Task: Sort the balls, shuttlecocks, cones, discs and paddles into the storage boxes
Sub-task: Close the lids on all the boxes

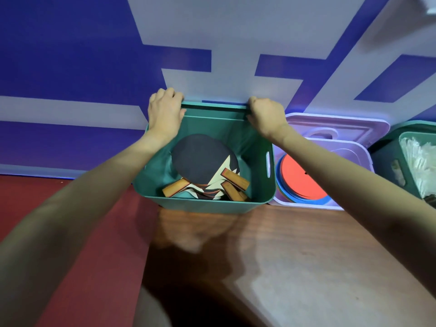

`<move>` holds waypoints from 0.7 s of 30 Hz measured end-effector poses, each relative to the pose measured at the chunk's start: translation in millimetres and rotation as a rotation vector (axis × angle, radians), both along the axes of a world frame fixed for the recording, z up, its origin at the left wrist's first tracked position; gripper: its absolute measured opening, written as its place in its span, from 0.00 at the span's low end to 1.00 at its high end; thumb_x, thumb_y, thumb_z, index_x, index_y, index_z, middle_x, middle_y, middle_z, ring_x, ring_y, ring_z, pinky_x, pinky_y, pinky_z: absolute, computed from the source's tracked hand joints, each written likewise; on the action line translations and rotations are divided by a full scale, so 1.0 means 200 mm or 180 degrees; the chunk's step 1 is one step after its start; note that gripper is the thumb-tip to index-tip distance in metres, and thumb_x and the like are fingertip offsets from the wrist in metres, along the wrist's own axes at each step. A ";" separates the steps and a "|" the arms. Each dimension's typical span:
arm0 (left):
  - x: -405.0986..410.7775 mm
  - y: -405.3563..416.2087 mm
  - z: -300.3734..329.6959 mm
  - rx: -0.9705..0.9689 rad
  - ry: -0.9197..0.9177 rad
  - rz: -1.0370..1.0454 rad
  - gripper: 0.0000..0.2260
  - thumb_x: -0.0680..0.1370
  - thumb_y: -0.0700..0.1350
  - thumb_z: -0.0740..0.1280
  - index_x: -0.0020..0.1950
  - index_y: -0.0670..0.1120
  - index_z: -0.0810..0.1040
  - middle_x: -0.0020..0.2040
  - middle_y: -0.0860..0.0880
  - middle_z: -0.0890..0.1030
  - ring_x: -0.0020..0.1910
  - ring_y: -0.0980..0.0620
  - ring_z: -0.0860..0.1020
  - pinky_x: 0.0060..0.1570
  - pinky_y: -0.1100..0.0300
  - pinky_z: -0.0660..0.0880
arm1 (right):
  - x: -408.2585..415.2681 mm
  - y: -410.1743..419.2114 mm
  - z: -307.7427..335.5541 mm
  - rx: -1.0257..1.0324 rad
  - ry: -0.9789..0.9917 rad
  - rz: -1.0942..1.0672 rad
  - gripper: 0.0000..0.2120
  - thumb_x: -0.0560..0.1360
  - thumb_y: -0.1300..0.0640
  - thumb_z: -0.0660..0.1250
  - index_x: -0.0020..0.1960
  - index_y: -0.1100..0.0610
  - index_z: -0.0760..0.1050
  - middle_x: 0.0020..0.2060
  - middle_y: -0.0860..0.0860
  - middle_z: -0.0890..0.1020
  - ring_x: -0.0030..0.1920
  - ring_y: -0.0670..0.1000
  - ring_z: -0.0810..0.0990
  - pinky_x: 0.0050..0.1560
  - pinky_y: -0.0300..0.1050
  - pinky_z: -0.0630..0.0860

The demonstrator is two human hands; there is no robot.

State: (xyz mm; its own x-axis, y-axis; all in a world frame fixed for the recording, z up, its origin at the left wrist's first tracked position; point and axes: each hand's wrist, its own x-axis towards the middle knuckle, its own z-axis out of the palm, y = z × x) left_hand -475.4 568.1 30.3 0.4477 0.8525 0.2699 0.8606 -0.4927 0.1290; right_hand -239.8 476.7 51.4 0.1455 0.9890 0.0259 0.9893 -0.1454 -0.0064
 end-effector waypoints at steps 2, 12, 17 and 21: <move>0.00 0.00 -0.02 0.0073 0.0145 -0.0029 0.11 0.78 0.42 0.66 0.58 0.39 0.77 0.54 0.40 0.76 0.54 0.39 0.71 0.57 0.47 0.66 | 0.00 0.01 -0.01 0.0016 -0.0104 0.0034 0.08 0.76 0.64 0.61 0.54 0.64 0.69 0.50 0.62 0.80 0.49 0.65 0.78 0.38 0.49 0.65; -0.07 -0.05 0.17 0.0477 -0.0536 0.0065 0.08 0.77 0.42 0.68 0.52 0.43 0.84 0.49 0.43 0.77 0.50 0.40 0.72 0.53 0.49 0.65 | -0.01 -0.04 0.15 0.0608 -0.0003 -0.0040 0.06 0.75 0.65 0.58 0.52 0.62 0.70 0.46 0.60 0.80 0.45 0.64 0.77 0.34 0.48 0.64; -0.12 -0.17 0.41 0.0739 -0.0917 0.0262 0.09 0.76 0.43 0.69 0.55 0.45 0.83 0.50 0.45 0.78 0.52 0.42 0.72 0.57 0.51 0.66 | -0.06 -0.16 0.34 0.1395 0.0493 -0.0074 0.06 0.75 0.60 0.60 0.50 0.60 0.73 0.42 0.56 0.81 0.44 0.61 0.76 0.37 0.51 0.70; -0.19 -0.30 0.51 0.0796 -0.1060 0.0257 0.09 0.76 0.44 0.70 0.55 0.46 0.84 0.50 0.46 0.78 0.52 0.44 0.72 0.56 0.53 0.65 | -0.11 -0.31 0.41 0.1706 0.0749 -0.0035 0.08 0.73 0.59 0.62 0.52 0.58 0.75 0.41 0.53 0.81 0.45 0.57 0.78 0.39 0.50 0.75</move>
